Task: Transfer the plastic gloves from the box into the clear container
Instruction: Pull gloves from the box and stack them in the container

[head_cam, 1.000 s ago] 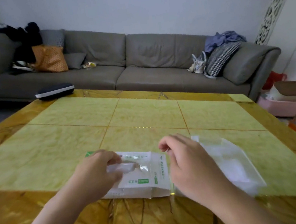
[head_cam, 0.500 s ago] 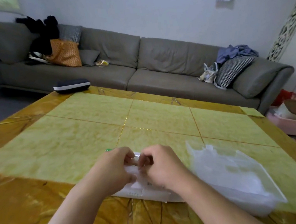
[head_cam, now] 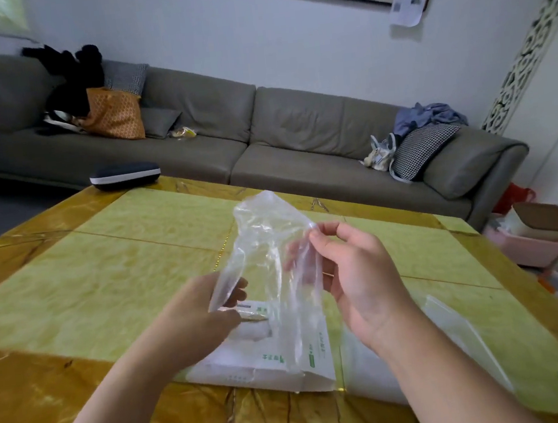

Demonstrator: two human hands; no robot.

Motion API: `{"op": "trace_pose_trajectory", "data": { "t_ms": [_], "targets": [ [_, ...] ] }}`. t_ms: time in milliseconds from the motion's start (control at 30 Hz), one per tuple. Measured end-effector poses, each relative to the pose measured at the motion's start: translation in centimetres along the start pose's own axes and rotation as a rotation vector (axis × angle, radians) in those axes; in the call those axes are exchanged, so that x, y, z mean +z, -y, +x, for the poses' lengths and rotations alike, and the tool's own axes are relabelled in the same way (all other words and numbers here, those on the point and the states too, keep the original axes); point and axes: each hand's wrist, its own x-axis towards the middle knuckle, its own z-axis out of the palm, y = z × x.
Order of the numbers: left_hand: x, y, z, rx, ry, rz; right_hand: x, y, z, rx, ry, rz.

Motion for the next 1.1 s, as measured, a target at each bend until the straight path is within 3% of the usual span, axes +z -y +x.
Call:
{"op": "trace_pose_trajectory", "data": {
  "t_ms": [100, 133, 167, 300, 433, 500, 600, 700, 867, 933, 1000, 1067, 1100],
  "targets": [
    [-0.9, -3.3, -1.3, -0.063, 0.12, -0.915, -0.6, -0.7, -0.5, 0.061, -0.019, 0.067],
    [-1.0, -4.1, -1.7, -0.082, 0.188, -1.106, -0.7, -0.9, -0.8, 0.069, -0.027, 0.071],
    [-0.9, -4.5, -1.9, -0.081, 0.218, -1.141, -0.8, -1.2, -1.0, 0.076, -0.032, 0.063],
    [1.0, -5.1, -2.0, -0.014, 0.035, -0.7, -1.2, -2.2, -2.3, 0.108, -0.015, -0.006],
    [1.7, -5.3, -2.0, 0.002, -0.04, -0.536, -2.9, -1.8, -3.2, 0.16, 0.013, -0.186],
    [2.0, -5.5, -2.2, 0.058, 0.013, -0.407, -4.2, -0.7, -3.2, 0.13, 0.103, -0.346],
    [2.9, -6.3, -2.7, 0.149, 0.237, -0.216, -5.1, 0.7, -3.0, 0.072, 0.189, -0.711],
    [3.4, -6.9, -3.1, 0.151, 0.305, -0.144, -6.2, 1.6, -3.0, -0.023, 0.178, -0.827],
    [4.8, -8.3, -2.1, 0.077, -0.047, -0.236, -12.4, 2.3, -3.2, 0.038, -0.072, -0.584],
    [6.1, -9.8, -2.4, 0.236, -0.291, -0.059, -15.0, 1.8, -3.0, 0.048, -0.208, -0.517],
    [8.2, -12.2, -3.2, 0.533, -0.439, 0.109, -17.0, 1.1, -2.9, 0.047, -0.332, -0.512],
    [10.9, -13.9, -3.1, 0.765, -0.369, 0.305, -17.9, 0.3, -2.7, 0.055, -0.394, -0.515],
    [12.9, -14.3, -2.5, 0.795, -0.265, 0.42, -18.3, -0.2, -2.8, 0.074, -0.406, -0.513]
  ]
}}
